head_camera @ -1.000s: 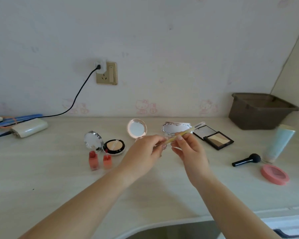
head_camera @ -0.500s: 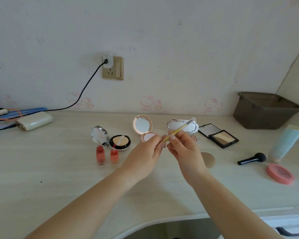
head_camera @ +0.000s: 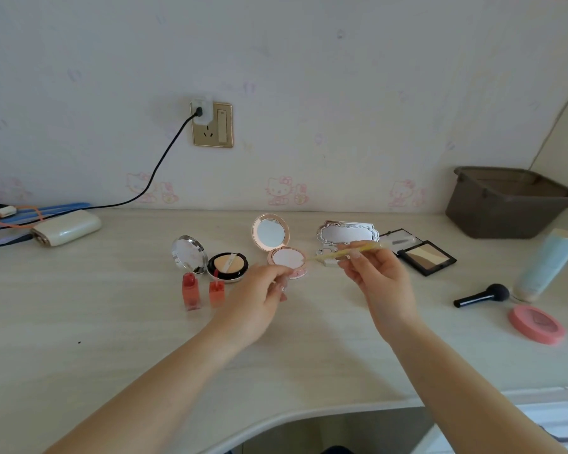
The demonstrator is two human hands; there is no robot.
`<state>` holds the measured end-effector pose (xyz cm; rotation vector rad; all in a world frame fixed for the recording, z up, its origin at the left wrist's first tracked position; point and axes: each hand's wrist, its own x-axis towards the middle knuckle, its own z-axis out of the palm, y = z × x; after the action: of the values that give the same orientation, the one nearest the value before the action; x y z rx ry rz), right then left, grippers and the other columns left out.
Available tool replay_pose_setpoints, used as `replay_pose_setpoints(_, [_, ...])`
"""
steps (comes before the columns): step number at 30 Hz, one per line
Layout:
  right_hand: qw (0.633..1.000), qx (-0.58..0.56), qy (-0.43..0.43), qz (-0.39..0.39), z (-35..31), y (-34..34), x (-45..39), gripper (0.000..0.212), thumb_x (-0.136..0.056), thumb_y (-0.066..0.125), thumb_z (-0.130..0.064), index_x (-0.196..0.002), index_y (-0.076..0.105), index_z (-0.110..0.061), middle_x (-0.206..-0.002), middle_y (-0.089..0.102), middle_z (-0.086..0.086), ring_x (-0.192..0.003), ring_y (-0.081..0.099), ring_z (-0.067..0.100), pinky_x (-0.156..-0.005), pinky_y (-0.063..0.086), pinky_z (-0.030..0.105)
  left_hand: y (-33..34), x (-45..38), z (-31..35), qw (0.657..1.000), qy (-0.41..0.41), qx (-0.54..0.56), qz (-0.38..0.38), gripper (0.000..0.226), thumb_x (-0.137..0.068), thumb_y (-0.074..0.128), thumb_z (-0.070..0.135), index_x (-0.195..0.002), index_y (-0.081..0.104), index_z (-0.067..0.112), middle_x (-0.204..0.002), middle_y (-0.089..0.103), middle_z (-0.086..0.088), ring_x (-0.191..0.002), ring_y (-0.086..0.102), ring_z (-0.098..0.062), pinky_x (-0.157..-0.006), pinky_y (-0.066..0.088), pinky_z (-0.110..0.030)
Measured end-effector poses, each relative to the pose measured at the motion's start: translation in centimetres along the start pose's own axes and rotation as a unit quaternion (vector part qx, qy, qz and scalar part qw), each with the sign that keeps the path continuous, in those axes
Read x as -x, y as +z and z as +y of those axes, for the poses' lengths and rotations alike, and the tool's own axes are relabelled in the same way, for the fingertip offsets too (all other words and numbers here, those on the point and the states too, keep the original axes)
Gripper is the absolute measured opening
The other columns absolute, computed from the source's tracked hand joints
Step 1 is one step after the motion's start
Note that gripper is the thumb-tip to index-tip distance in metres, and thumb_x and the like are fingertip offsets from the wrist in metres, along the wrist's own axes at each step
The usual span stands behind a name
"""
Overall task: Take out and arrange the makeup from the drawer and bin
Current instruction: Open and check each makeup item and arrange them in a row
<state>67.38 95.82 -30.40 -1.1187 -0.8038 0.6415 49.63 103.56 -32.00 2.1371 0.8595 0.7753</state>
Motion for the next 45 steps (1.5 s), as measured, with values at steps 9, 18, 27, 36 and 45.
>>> replay_pose_setpoints(9, [0.877,0.373,-0.268,-0.139,2.5,-1.2,0.6,0.028,-0.078,0.063,0.003,-0.092,0.074,-0.019,-0.100,0.065,-0.007,-0.094,0.061,0.000,-0.081,0.045,0.008,-0.2,0.4,-0.6,0.991,-0.011,-0.114,0.070,0.013,-0.083,0.068,0.026,-0.078,0.056,0.027,-0.067,0.057,0.019,-0.064,0.055,0.005,-0.057,0.037,-0.012])
replay_pose_setpoints(18, [0.777,0.517,-0.214,-0.289,4.4,0.7,0.8,0.026,-0.080,0.055,-0.018,-0.097,0.072,-0.026,-0.113,0.061,0.005,-0.087,0.066,0.025,-0.075,0.055,0.039,0.8,-0.6,-0.6,0.965,0.002,-0.262,-0.010,0.012,-0.088,0.060,0.025,-0.098,0.060,0.018,-0.105,0.060,0.002,-0.093,0.060,-0.019,-0.078,0.046,-0.033])
replay_pose_setpoints(27, [0.752,0.553,-0.213,-0.288,4.8,0.5,0.1,0.028,-0.083,0.054,-0.016,-0.102,0.073,-0.026,-0.111,0.067,0.006,-0.093,0.063,0.032,-0.079,0.054,0.040,1.1,-1.1,-0.9,0.963,-0.005,-0.270,-0.018,0.013,-0.088,0.058,0.019,-0.097,0.067,0.016,-0.110,0.061,-0.001,-0.098,0.061,-0.020,-0.083,0.047,-0.035])
replay_pose_setpoints(36, [0.784,0.523,-0.167,-0.290,4.3,0.8,0.1,0.030,-0.088,0.058,-0.011,-0.115,0.068,-0.022,-0.123,0.062,0.006,-0.111,0.057,0.027,-0.097,0.044,0.038,1.2,-1.0,-1.2,0.961,0.011,-0.272,-0.046,0.024,-0.090,0.054,0.025,-0.109,0.068,0.025,-0.109,0.060,0.001,-0.103,0.058,-0.021,-0.081,0.047,-0.032])
replay_pose_setpoints(45, [0.815,0.502,-0.131,-0.257,3.9,1.0,0.1,0.033,-0.083,0.064,-0.009,-0.115,0.064,-0.016,-0.115,0.059,0.004,-0.095,0.062,0.017,-0.086,0.049,0.030,1.0,-0.8,-0.8,0.972,-0.009,-0.232,-0.040,0.054,-0.086,0.059,0.021,-0.135,0.041,0.036,-0.116,0.058,0.009,-0.099,0.059,-0.014,-0.084,0.050,-0.034])
